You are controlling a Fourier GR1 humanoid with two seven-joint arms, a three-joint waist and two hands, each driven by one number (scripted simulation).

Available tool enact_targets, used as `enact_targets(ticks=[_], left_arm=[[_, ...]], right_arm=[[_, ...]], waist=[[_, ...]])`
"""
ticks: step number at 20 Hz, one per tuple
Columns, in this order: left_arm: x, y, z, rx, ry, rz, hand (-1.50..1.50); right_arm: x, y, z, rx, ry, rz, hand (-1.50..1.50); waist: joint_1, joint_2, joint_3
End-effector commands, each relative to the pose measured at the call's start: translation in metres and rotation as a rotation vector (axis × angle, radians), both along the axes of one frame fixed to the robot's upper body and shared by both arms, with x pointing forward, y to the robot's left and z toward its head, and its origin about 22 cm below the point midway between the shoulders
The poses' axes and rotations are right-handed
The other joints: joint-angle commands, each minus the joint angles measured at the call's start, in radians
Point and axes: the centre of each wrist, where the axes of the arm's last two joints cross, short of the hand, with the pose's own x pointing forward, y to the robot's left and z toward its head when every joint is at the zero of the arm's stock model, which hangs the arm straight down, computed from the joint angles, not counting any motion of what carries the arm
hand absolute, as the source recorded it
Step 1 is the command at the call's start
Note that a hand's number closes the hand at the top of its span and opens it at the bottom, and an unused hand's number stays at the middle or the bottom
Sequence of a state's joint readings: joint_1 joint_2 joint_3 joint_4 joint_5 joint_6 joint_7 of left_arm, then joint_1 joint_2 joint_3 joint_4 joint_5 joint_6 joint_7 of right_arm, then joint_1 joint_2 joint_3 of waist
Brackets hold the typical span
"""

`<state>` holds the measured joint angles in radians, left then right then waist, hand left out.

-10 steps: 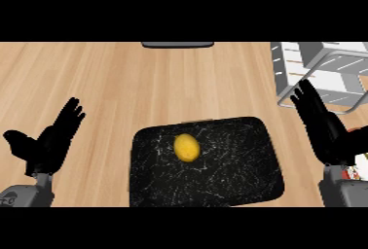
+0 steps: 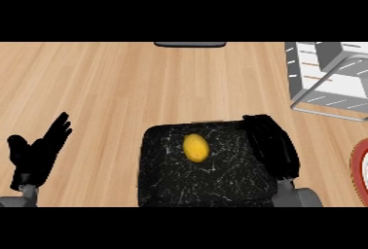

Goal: Pick the lemon from the tray and place it in the tiered basket

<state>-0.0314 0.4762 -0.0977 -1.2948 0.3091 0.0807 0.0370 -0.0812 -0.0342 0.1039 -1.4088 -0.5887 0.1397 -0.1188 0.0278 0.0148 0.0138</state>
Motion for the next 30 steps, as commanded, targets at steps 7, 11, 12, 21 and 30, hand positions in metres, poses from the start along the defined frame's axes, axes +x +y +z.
enact_targets(ticks=[7,11,12,21,30], left_arm=[[-0.009,0.012,0.001,0.05,0.053,0.015,0.0],[-0.013,0.021,-0.007,0.056,0.066,0.043,0.0],[-0.009,0.018,-0.002,0.037,0.06,0.038,0.0],[-0.006,0.008,-0.001,0.044,0.071,0.049,0.0],[-0.027,0.019,0.0,0.046,0.073,0.046,0.0]], right_arm=[[0.007,-0.011,-0.009,-0.926,-0.06,0.066,-1.5],[0.032,0.0,0.022,-1.09,0.0,0.204,-1.5],[0.04,0.009,0.036,-1.097,-0.006,0.28,-1.5],[0.08,0.07,0.107,-1.111,0.015,0.526,-1.5],[0.083,0.081,0.14,-1.223,0.171,0.694,-1.5]], waist=[[0.011,-0.017,-0.019],[-0.009,-0.015,-0.017],[-0.009,-0.016,-0.016],[-0.021,-0.015,-0.014],[-0.023,-0.017,-0.014]])
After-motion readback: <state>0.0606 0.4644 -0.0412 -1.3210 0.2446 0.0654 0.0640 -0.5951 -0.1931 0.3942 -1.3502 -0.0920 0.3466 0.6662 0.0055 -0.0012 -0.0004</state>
